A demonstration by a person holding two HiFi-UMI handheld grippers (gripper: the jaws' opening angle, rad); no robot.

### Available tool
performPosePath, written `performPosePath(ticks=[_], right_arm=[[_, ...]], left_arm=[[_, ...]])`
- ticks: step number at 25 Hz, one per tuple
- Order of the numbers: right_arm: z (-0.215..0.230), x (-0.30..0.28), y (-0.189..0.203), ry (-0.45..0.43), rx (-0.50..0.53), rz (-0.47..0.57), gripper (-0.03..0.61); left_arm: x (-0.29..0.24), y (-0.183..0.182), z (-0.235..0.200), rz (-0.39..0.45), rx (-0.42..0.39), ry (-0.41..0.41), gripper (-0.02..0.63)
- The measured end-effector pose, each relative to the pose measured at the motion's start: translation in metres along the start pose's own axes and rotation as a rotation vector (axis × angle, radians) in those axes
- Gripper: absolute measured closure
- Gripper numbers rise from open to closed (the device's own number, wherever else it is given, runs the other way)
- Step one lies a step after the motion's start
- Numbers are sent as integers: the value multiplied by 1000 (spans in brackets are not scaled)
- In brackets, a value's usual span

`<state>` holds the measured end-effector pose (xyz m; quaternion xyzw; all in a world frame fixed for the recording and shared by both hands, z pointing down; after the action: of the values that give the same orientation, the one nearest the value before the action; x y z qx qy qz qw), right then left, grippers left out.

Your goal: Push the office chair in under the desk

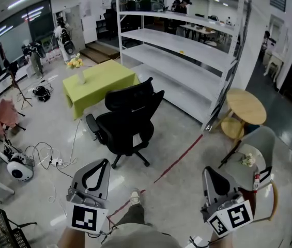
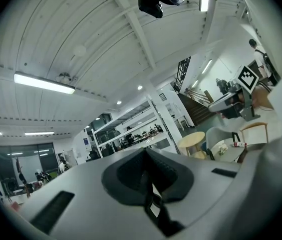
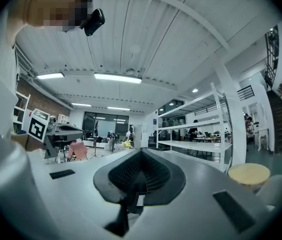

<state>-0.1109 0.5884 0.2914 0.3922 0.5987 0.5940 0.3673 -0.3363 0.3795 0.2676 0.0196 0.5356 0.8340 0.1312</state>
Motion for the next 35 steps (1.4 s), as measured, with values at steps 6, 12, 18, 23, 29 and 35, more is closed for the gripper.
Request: performPosePath(ticks=[6, 12, 18, 23, 29, 35], right_arm=[[7, -23, 17, -3, 1, -10, 572], [15, -57, 23, 4, -5, -17, 572], [25, -104, 30, 22, -9, -14, 572], [32, -160, 34, 26, -22, -23, 572], [33, -242, 33, 10, -18, -32, 572], [32, -324, 21, 6, -36, -20, 572]], left_arm=[[-24, 16, -6, -9, -20, 5, 606], [-56, 28, -26, -5, 7, 10, 607], [-96, 56, -55, -19, 44, -1, 607], [-133, 71, -90, -27, 53, -3, 607], [-183, 91, -141, -44, 73, 12, 607], [-233, 107, -199, -38, 101, 23, 606]])
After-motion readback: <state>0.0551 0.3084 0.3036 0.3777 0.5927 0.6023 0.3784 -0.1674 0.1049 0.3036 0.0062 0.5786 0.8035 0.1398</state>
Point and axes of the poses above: the fingertips, and each gripper's own axes: x backward along the fingers, z to its right, y out of its underside, the point moved 6 cm from there along x, backward along the fingers, and after that the axes turned 13 degrees about y, right-handed, at the moved point
